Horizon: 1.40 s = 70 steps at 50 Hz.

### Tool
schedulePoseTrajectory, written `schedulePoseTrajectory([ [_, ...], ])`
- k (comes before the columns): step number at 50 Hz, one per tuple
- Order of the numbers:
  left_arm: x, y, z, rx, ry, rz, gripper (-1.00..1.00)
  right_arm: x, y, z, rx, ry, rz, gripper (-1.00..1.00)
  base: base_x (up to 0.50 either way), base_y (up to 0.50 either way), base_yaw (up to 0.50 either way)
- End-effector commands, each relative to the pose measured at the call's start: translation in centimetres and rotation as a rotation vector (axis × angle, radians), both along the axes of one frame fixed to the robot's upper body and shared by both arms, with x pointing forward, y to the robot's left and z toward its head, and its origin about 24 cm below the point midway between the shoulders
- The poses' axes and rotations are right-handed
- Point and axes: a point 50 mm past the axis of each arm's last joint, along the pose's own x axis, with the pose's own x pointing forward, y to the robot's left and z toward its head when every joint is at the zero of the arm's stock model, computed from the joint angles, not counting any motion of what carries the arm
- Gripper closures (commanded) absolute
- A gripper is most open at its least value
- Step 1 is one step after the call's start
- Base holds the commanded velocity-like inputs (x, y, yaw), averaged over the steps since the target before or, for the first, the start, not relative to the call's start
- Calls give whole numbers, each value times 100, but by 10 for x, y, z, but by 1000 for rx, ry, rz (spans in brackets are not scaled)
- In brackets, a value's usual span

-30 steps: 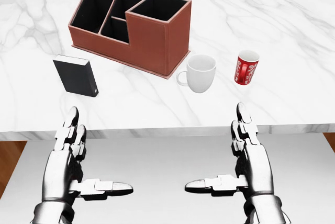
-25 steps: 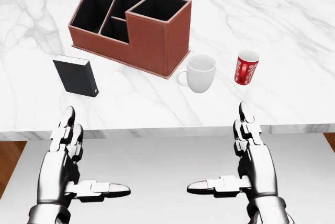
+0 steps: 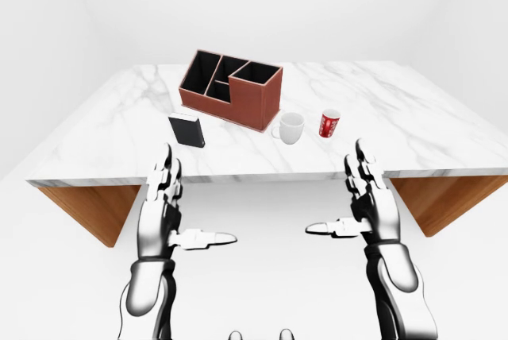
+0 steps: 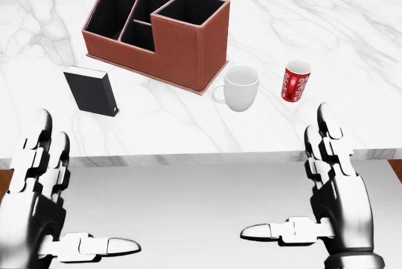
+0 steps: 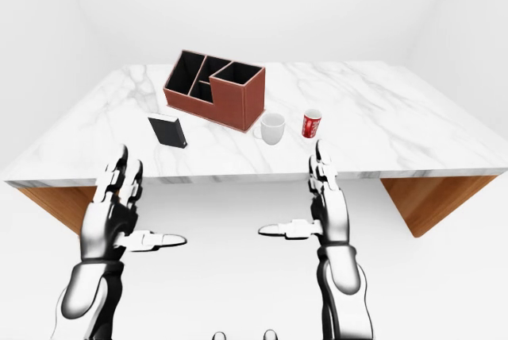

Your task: Pick up the red mug and place it to the right of the caddy.

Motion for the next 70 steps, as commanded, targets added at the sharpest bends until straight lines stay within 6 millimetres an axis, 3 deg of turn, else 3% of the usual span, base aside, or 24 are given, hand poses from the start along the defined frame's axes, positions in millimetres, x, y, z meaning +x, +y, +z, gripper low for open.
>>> schedulePoseTrajectory([
  [1,-26,6,32,17,-131,19,-100,-23,-3,30,-7,-126,-4,-99,0,0,0],
  [9,-42,9,49,20,-198,33,-100,-36,-2,45,-1,-189,7,-99,0,0,0],
  [17,-46,6,51,26,-204,26,-100,-40,-1,47,-12,-193,20,-98,0,0,0],
  [70,-44,-2,47,35,-180,6,-100,-45,-3,52,6,-215,23,-98,50,0,0],
])
